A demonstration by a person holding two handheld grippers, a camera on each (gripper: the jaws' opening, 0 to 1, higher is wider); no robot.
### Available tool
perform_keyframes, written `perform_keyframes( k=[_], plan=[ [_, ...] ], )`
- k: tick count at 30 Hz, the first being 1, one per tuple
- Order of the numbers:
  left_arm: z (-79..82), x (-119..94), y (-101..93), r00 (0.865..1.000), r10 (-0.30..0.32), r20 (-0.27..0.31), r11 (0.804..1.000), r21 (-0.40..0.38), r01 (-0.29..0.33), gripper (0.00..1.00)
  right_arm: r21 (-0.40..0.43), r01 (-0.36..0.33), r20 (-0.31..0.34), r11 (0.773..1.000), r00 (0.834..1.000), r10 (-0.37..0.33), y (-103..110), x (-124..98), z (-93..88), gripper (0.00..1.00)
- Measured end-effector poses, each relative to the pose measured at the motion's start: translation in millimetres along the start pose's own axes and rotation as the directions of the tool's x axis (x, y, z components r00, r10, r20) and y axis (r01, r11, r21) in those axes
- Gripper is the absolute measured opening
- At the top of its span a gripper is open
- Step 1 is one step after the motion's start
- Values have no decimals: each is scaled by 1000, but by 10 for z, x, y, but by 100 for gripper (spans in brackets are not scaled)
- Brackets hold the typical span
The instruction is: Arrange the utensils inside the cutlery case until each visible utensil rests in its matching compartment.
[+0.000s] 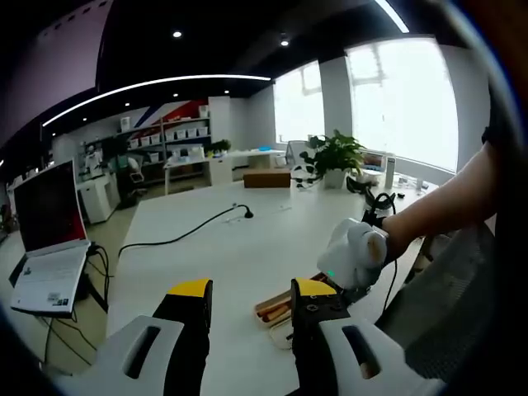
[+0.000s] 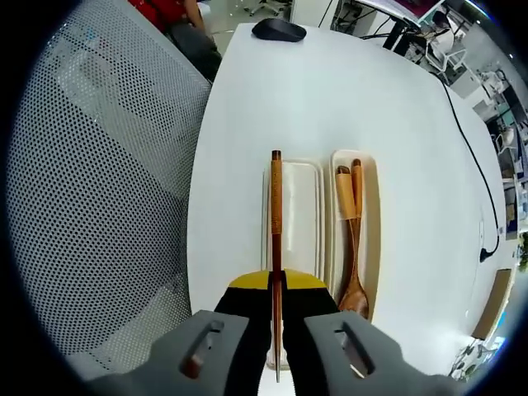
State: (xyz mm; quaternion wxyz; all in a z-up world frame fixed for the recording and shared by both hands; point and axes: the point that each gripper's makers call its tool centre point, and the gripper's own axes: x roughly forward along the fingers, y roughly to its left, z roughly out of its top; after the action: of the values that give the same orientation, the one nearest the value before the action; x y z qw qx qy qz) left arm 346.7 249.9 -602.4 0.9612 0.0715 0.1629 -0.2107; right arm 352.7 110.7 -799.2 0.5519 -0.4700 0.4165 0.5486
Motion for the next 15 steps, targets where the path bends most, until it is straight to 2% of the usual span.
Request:
perform_keyframes(
  k=[15],
  plan=[
    [-2, -1, -4, 1000, 0, -3, 1000, -1, 0, 39, 29, 63, 9, 998, 998, -63, -277, -119, -24, 0]
  ],
)
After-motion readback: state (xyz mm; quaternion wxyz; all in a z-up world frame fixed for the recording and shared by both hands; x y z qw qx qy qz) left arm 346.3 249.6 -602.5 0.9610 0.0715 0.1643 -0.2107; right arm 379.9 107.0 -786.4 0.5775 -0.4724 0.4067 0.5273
